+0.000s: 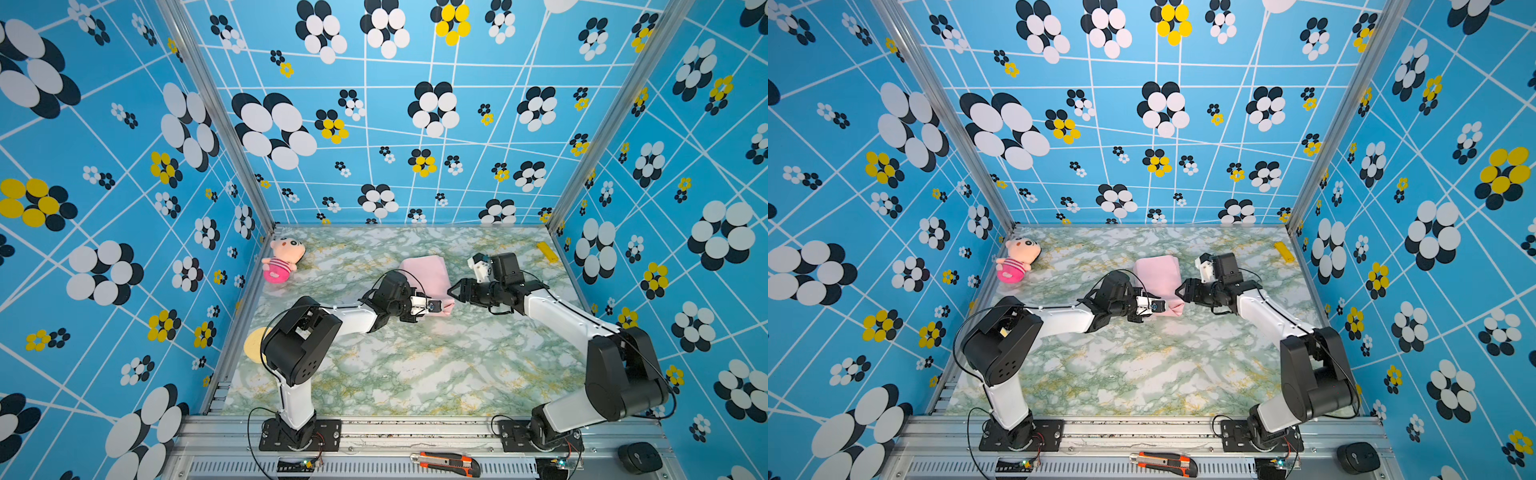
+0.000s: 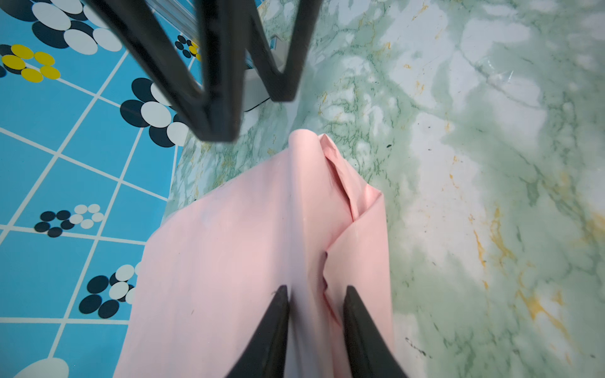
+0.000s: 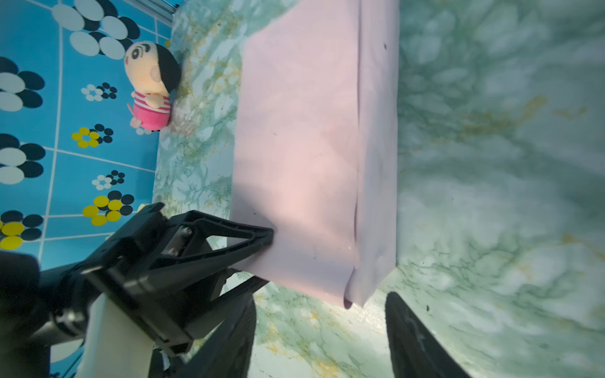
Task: Wrap a gift box in wrapping paper
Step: Fifth fold the wrapping paper around the gift box.
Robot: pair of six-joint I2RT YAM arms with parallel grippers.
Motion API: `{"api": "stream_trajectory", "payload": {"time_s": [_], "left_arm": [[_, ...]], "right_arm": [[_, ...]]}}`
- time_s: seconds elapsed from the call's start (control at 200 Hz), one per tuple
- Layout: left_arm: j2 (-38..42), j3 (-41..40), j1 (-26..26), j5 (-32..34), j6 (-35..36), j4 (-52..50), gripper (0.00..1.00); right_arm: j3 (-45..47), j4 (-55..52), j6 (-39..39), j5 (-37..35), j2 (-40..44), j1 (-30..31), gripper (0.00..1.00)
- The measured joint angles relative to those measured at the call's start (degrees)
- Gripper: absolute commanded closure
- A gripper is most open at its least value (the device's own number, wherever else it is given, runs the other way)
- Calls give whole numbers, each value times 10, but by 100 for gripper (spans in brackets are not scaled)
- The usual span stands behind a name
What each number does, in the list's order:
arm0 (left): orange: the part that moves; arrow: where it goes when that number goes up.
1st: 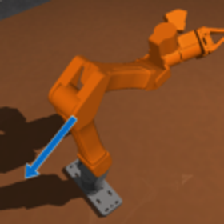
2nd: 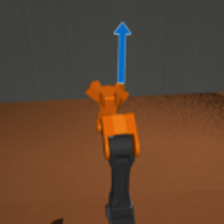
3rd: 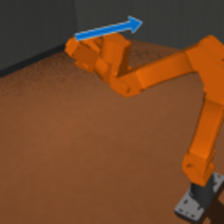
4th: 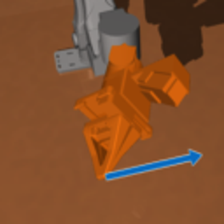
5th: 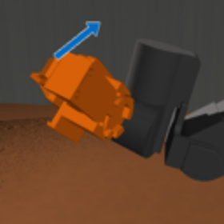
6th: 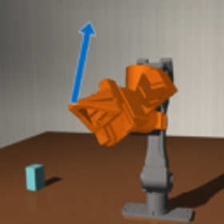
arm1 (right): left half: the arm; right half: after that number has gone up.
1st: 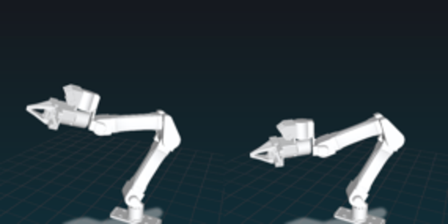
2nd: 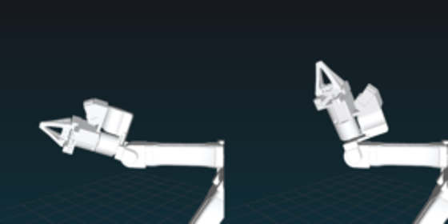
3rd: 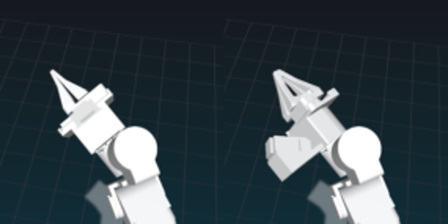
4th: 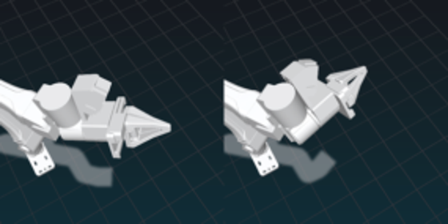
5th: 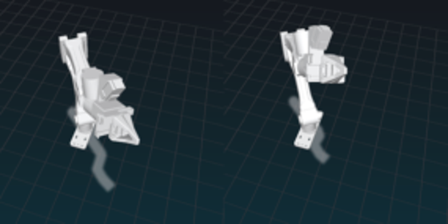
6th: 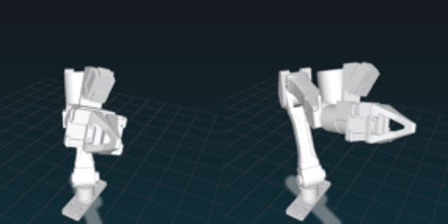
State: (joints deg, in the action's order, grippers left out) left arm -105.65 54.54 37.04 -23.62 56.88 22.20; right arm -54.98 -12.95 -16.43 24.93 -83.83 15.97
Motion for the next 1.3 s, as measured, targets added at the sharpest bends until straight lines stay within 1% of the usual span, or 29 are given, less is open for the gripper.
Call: {"api": "stream_trajectory", "payload": {"time_s": [0.05, 0.125, 0.215, 0.26, 0.335, 0.405, 0.495, 0.565, 0.675, 0.845, 0.97, 1.115, 1.3], "left_arm": [[0, 0, -3, -7, 2, -2, 70], [0, 1, -7, -19, 2, -6, 70], [0, 4, -10, -28, 2, -13, 70], [0, 4, -11, -31, 2, -14, 70], [0, 6, -13, -36, 2, -17, 70], [0, 7, -15, -41, 2, -21, 70], [0, 7, -16, -45, 2, -24, 70], [0, 8, -18, -50, 2, -26, 69], [0, 11, -19, -56, 2, -30, 69], [-4, 16, -22, -66, 2, -35, 69], [-5, 18, -22, -70, 2, -36, 69], [-8, 19, -26, -80, 1, -36, 69], [-8, 19, -28, -85, -2, -36, 69]], "right_arm": [[4, 1, 66, -16, 26, -1, 34], [17, 16, 188, -37, 54, -1, 32], [48, 44, 319, -38, 61, -1, 29], [75, 73, 382, -36, 61, -1, 25], [136, 136, 490, -21, 61, -1, 24], [178, 175, 577, -1, 54, -1, 24], [189, 198, 675, 32, 36, -1, 25], [190, 229, 731, 59, 28, -1, 26], [190, 274, 788, 88, 17, -1, 26], [189, 316, 834, 109, -18, 7, 25], [184, 320, 844, 128, -52, 11, 24], [174, 317, 848, 143, -66, 12, 24], [163, 336, 848, 143, -99, 22, 25]]}}
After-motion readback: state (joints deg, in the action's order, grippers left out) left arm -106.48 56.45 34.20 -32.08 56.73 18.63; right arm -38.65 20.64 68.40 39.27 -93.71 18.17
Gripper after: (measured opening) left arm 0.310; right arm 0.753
